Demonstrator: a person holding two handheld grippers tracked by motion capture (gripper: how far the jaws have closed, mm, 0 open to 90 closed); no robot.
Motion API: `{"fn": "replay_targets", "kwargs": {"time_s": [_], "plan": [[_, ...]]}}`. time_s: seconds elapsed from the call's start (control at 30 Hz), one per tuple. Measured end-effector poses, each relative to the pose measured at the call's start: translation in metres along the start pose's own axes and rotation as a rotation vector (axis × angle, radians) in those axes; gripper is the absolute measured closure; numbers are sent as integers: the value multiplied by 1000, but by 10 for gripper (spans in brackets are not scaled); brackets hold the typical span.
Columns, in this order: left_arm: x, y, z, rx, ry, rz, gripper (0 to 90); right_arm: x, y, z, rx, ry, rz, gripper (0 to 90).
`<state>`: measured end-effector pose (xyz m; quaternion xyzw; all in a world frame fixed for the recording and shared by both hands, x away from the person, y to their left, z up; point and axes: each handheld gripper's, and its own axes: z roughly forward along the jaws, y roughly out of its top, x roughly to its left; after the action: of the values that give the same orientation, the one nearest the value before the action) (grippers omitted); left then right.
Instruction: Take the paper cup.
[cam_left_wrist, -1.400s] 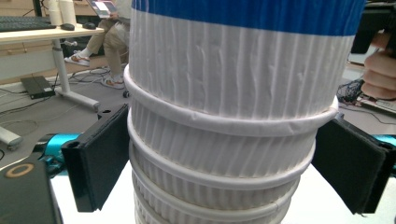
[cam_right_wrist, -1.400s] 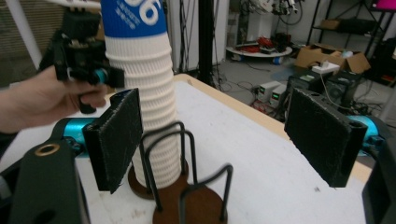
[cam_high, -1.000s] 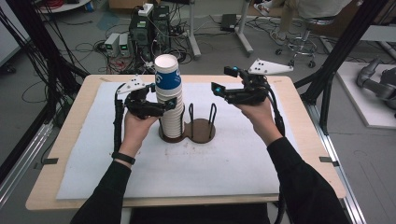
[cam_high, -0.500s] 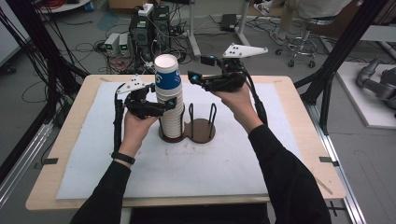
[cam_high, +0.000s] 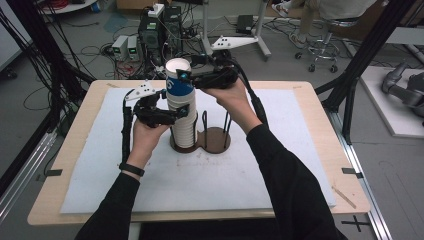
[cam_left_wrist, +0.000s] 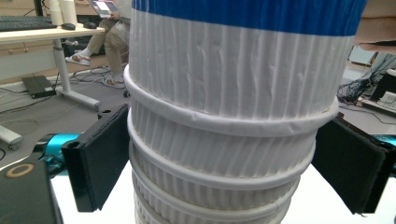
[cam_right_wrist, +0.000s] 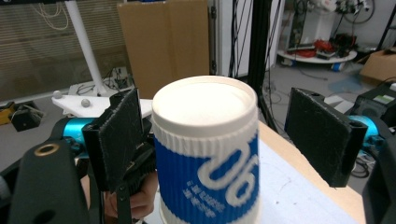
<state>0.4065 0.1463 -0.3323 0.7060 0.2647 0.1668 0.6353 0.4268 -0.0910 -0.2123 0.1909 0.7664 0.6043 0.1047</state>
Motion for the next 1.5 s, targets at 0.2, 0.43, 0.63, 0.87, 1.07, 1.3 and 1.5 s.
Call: {"fn": "replay_targets", "kwargs": {"time_s": [0.2,0.43,0.63,0.87,1.07,1.3,1.5], "plan": [[0,0,0,2,0,2,104,1,2,12,10,-6,17,198],[0,0,0,1,-1,2,104,0,1,21,27,-4,37,198],[0,0,0,1,0,1,104,0,1,23,33,-9,39,198],[0,0,-1,2,2,-3,104,1,1,24,36,9,22,298],[0,0,0,1,3,-2,104,3,2,23,34,4,10,308],[0,0,0,1,-1,0,104,5,8,19,-5,7,-6,311],[0,0,0,3,0,2,104,8,20,10,-48,14,-12,312]]}}
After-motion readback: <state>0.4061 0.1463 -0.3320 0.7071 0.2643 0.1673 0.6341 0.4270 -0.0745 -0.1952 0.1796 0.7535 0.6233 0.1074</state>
